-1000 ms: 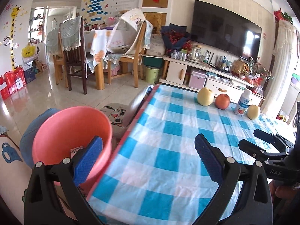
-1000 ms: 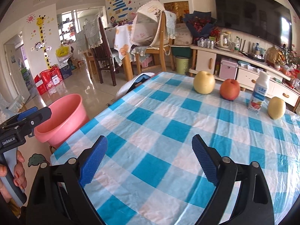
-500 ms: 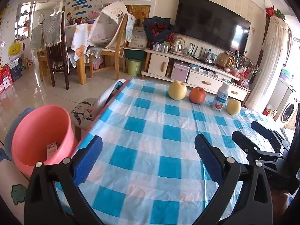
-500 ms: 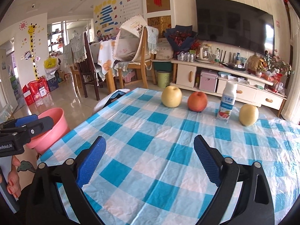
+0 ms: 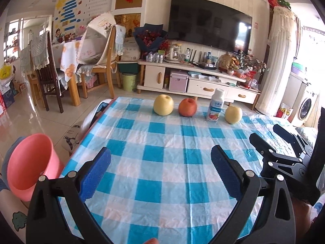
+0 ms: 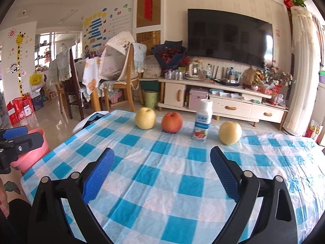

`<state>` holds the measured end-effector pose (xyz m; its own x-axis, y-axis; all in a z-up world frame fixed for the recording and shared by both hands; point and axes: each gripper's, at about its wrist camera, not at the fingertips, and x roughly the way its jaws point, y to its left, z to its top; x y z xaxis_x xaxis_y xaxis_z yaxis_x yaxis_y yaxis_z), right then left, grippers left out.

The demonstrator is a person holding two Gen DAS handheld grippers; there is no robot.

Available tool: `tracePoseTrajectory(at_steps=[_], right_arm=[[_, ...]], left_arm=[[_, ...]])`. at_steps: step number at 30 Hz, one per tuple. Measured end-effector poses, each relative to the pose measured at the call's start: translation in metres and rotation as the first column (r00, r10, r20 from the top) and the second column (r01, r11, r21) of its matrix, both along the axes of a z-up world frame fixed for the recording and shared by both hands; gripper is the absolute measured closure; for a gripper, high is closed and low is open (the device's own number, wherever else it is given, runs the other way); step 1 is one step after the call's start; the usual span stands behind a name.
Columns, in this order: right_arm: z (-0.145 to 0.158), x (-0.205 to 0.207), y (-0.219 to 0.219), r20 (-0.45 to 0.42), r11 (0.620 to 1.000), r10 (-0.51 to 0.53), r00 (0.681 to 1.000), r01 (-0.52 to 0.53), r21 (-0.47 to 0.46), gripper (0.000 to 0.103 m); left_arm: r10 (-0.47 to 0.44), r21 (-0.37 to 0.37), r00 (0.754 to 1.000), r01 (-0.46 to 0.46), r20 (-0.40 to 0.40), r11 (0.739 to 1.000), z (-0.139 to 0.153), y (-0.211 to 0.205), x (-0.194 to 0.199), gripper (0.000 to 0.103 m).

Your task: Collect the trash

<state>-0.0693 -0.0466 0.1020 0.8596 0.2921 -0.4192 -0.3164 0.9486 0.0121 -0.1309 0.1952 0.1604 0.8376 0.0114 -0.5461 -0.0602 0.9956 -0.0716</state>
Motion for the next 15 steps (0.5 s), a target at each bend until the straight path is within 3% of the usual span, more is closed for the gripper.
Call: tracePoseTrajectory(at_steps=[5,15], right_arm=[[0.004,0.001,-0.028,0.032,0.998,-0.059,0.998,0.059,-0.003,0.009],[0.01,-0.003,-0.077,0.087,0.988,-0.152,0.985,0.153,-0.01,0.008]], left_arm=[[-0.023,0.043,0.999,0.022,0.03,0.999,0.009,-0.033,0.004,0.004],[-0.055,0.057,0.997,0.052,0.052,0.997,0.015,-0.086,0.017,0.004]])
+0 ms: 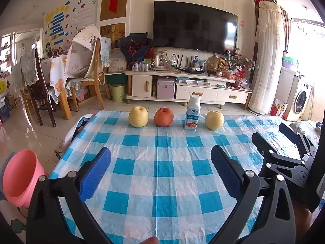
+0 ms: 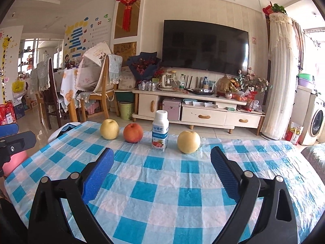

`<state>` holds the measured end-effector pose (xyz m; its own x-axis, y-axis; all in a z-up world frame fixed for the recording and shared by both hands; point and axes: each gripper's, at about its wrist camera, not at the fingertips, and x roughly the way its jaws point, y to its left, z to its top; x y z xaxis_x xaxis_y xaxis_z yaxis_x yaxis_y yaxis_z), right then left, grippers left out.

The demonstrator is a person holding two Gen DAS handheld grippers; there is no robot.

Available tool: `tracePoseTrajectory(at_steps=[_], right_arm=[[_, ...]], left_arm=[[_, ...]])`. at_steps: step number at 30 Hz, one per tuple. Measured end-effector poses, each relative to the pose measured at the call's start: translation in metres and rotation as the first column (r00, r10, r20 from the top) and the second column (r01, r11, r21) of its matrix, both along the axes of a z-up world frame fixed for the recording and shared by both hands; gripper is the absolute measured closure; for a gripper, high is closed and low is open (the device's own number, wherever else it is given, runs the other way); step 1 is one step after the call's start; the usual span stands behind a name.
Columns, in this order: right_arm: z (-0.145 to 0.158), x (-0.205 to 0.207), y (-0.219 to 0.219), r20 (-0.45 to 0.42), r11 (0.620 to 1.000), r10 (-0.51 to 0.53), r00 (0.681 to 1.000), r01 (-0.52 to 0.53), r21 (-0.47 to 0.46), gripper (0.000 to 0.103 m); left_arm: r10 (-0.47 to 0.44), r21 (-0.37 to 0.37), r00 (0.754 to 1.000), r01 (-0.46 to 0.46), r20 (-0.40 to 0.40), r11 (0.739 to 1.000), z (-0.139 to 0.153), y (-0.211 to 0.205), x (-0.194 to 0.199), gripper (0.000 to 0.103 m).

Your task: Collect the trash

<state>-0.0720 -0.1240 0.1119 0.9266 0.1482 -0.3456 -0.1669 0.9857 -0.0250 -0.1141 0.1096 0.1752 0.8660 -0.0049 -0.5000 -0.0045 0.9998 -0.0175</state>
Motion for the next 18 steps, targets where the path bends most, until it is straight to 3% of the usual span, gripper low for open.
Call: tracePoseTrajectory(at_steps=[18], right_arm=[[0.018,-0.019,-0.086,0.08,0.987,-0.148,0.986,0.142,0.076,0.008]], left_arm=[[-0.064,0.081,0.997,0.061,0.043,0.995,0.014,-0.08,0.011,0.004]])
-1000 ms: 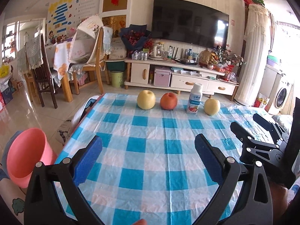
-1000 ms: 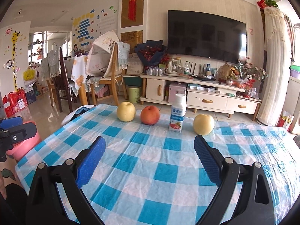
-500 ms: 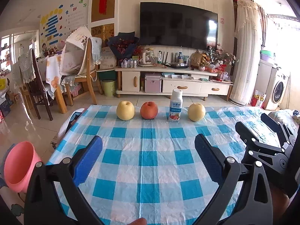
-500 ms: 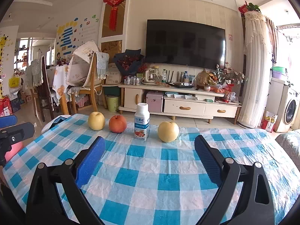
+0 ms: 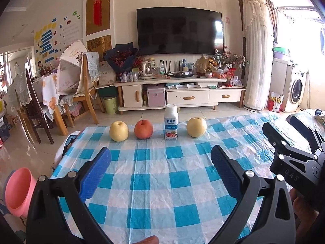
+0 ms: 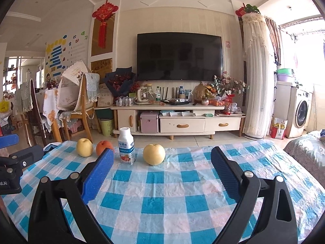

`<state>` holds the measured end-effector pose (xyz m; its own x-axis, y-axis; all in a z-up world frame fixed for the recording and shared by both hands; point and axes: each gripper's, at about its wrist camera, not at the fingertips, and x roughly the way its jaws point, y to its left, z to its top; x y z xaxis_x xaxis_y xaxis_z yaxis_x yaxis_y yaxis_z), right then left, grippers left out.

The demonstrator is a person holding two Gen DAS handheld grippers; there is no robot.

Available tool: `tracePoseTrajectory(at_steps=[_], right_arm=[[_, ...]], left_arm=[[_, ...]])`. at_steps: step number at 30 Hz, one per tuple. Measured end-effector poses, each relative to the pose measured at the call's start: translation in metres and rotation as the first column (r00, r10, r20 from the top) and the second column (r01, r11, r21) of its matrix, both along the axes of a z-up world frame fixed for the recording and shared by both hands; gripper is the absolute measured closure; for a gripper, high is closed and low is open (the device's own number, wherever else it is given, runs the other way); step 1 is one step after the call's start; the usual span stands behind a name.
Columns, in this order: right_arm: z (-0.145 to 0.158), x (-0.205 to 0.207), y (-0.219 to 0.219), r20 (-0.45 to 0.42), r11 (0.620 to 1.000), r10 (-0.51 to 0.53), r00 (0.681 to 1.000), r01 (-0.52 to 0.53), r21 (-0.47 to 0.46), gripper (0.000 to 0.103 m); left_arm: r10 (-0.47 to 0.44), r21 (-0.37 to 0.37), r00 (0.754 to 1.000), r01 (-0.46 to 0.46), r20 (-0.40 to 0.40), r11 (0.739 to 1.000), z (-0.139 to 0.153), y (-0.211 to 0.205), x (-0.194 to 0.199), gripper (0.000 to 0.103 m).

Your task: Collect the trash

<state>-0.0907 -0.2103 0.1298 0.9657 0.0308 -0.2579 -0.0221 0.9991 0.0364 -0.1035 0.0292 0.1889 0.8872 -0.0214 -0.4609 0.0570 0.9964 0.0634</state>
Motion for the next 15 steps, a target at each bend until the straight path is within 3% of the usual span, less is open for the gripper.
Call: tracePoseTrajectory(at_steps=[15], right_arm=[[-0.003,-0.002,-0.021,0.002,1.0,-0.016,1.0,0.016,0.009,0.008]], left_arm=[[-0.005,0.041,1.0,0.005,0.003,0.999,-0.005,-0.016,-0.001,0.004]])
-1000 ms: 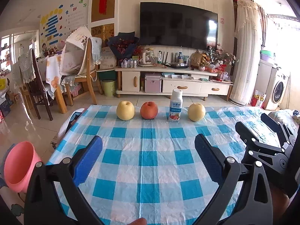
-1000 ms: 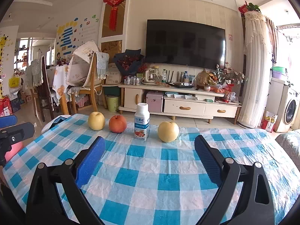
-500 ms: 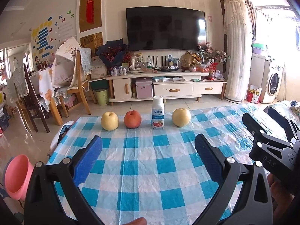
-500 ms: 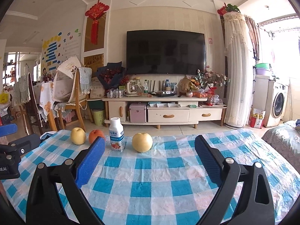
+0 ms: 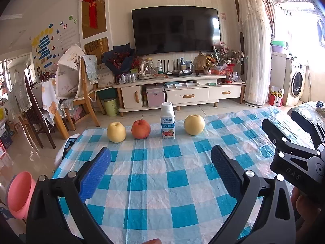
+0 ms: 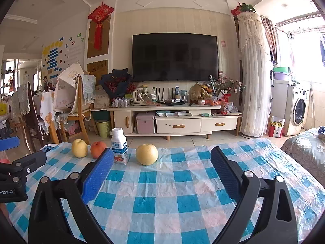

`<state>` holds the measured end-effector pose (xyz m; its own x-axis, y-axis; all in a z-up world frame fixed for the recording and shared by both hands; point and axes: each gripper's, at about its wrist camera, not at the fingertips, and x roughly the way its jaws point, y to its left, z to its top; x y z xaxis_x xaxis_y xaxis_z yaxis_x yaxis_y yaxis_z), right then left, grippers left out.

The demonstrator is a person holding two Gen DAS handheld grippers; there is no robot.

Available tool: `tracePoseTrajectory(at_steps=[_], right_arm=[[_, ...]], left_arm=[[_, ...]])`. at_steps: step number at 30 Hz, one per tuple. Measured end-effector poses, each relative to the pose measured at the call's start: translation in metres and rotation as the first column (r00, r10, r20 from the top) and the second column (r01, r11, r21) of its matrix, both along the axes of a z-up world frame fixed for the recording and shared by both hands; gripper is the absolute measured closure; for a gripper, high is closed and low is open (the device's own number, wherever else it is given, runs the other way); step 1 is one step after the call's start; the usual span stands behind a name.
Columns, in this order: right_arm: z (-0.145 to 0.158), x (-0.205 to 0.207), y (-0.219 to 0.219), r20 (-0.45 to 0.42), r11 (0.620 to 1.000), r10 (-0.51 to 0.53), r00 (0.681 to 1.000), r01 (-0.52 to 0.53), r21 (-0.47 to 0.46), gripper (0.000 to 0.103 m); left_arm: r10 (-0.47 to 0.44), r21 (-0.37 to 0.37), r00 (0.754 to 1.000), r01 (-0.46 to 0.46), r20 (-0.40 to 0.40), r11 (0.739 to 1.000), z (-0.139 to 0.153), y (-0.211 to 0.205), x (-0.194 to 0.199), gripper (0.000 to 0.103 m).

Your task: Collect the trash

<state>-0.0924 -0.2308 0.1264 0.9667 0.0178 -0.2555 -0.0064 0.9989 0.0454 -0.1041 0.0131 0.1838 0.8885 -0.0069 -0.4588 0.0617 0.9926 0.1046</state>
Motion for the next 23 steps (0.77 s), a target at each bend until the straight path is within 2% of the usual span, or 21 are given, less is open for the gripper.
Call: tracePoseTrajectory(at_steps=[6,11,14,18,23], right_arm=[[-0.005,0.004,0.004,-0.018,1.0,0.012,1.0,-0.013,-0.016,0.008],[-0.011,0.008,0.009,-0.033,0.999,0.025,0.999,-0.026,-0.03,0.008],[-0.023,0.018,0.009,-0.07,0.999,0.029,0.997,-0.031,-0.03,0.008],[-0.043,0.04,0.012,-0.168,0.998,0.045,0.985,-0.051,-0.03,0.008],[-0.08,0.071,0.026,-0.344,0.993,0.062,0.937,-0.094,-0.076,0.008]], left_arm=[[-0.001,0.011,1.0,0.001,-0.004,1.0,-0.007,-0.002,0.004,0.004],[-0.007,-0.016,1.0,0.007,-0.023,1.0,-0.026,0.004,0.015,0.004],[0.001,-0.033,0.996,-0.004,-0.093,0.999,-0.052,0.006,0.029,0.004],[0.037,-0.081,0.975,-0.056,-0.219,0.995,-0.103,0.015,0.053,0.004],[0.095,-0.077,0.923,-0.133,-0.374,0.988,-0.164,0.023,0.082,0.004]])
